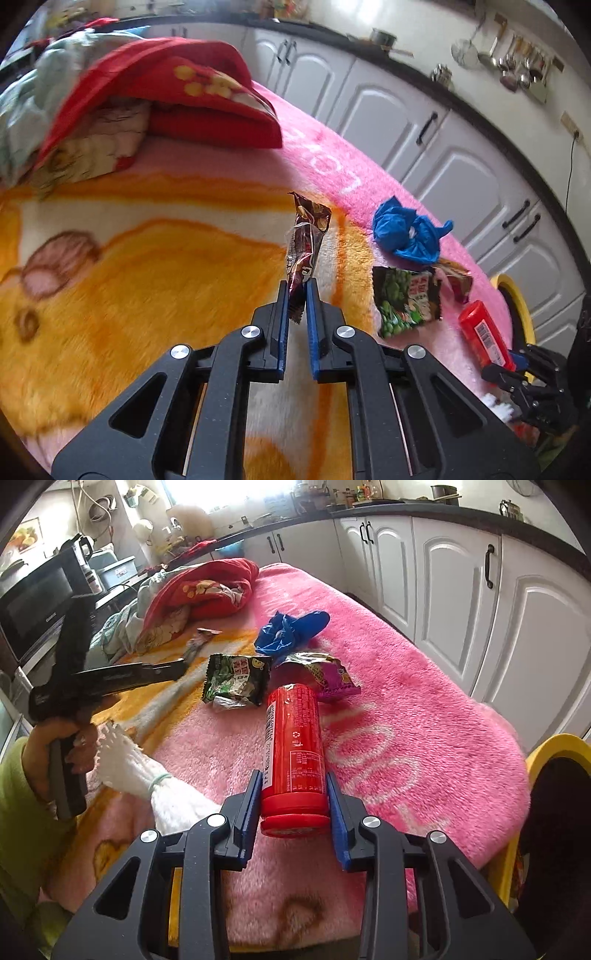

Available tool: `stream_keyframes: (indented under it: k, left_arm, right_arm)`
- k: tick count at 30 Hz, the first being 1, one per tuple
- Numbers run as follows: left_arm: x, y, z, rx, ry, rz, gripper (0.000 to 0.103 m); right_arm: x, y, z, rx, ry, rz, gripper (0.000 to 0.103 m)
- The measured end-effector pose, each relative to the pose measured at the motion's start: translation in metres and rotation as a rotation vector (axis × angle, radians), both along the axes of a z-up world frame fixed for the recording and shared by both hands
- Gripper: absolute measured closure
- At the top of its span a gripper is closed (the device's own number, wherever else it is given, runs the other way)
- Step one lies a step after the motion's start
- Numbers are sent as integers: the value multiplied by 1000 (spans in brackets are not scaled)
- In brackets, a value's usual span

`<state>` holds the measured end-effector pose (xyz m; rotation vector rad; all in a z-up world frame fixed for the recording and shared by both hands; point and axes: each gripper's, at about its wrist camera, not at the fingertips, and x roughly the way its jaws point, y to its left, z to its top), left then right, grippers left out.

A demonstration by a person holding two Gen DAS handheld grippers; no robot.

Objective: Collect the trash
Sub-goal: 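Carry the red can and chocolate wrapper over the yellow bin with both tools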

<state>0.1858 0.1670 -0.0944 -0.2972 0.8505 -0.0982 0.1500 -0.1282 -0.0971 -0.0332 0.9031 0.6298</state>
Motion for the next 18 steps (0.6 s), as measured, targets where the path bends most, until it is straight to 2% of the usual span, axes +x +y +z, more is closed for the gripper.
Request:
stream_keyframes:
  k: [8,18]
  left_arm:
    - [-52,1,29,-20,-104,60,98]
    - [-79,-39,74,-12,-216,-16,98]
  right_arm:
    - [-18,-8,25,28,-59,0,71]
    - [-31,-33,57,81,-124,-23,71]
